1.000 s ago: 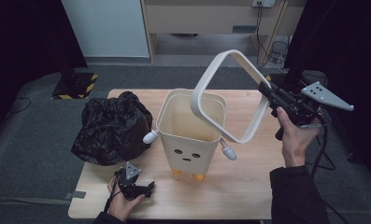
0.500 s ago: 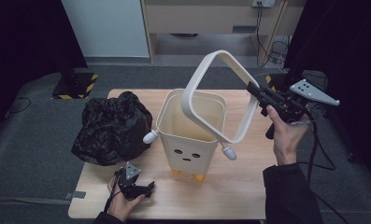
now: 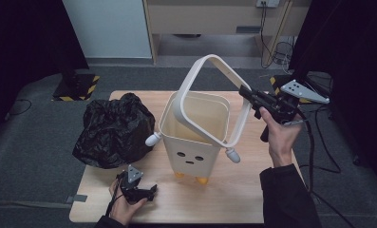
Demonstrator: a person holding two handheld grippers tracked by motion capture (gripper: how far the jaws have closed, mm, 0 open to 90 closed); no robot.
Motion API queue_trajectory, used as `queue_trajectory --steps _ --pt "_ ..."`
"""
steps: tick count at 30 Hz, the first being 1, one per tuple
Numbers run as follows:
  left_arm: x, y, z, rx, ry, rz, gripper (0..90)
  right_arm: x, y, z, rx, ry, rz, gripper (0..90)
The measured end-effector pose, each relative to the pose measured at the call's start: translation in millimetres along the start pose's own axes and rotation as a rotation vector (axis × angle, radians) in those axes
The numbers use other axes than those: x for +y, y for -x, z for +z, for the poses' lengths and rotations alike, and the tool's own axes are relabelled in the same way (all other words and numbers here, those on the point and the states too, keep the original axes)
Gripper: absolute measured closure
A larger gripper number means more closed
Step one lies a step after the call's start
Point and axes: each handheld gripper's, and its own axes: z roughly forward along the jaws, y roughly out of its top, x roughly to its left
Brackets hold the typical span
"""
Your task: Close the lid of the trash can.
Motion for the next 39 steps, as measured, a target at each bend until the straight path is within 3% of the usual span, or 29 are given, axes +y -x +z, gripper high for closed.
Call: queue_trajectory --steps 12,26,39 --pt "0.0 0.0 0.0 0.000 0.000 0.000 0.0 -5.7 -5.0 15.7 0.014 -0.030 0.019 78.8" --pt "0.0 0.0 0.0 0.000 0.000 0.000 0.0 -14.9 -6.5 33.0 -0.009 -0.080 0.030 78.7" --pt "0.0 0.0 0.0 0.000 0.000 0.000 0.0 -19.1 -7.0 38.2 -0.029 -0.124 0.009 78.4"
